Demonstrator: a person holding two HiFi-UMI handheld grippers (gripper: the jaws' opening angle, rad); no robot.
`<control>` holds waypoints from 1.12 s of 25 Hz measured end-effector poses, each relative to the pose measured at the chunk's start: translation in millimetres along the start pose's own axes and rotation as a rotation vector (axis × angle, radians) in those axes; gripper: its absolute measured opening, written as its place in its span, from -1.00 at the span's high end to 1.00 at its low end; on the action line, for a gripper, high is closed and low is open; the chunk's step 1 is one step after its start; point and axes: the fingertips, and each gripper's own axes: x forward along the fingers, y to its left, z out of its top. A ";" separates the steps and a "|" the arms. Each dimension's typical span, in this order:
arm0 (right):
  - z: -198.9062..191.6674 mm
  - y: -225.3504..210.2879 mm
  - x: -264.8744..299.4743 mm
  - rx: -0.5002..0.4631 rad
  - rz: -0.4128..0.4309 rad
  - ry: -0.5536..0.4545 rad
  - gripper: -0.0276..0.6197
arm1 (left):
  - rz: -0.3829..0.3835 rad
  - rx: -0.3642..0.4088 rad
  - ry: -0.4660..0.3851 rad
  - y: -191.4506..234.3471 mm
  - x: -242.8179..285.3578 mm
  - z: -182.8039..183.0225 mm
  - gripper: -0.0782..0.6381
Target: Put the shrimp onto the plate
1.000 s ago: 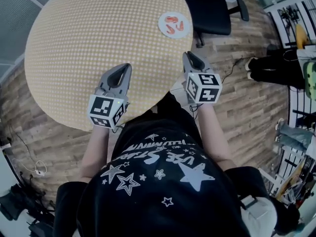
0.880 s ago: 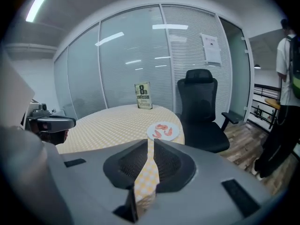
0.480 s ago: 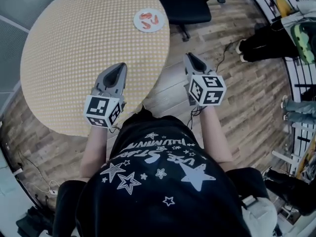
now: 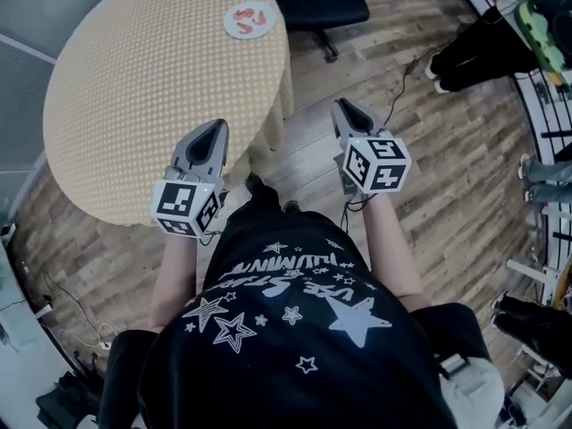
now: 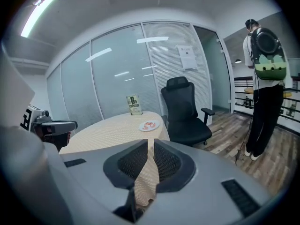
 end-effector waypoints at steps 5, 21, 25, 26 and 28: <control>-1.2 6.8 -22.9 -0.006 0.045 -0.024 0.74 | 0.050 0.010 -0.015 -19.6 -24.8 3.2 0.76; -40.3 81.5 -28.1 0.037 0.223 -0.013 0.74 | 0.203 0.040 -0.008 -7.1 -109.7 3.4 0.76; -37.9 110.5 -30.1 0.025 0.202 -0.030 0.74 | 0.164 0.030 -0.033 9.5 -129.4 4.4 0.76; -36.2 118.9 -29.9 0.024 0.193 -0.038 0.74 | 0.151 0.032 -0.032 15.0 -135.3 2.8 0.76; -34.4 137.7 -29.2 0.030 0.172 -0.056 0.74 | 0.129 0.045 -0.027 27.6 -149.5 -0.1 0.76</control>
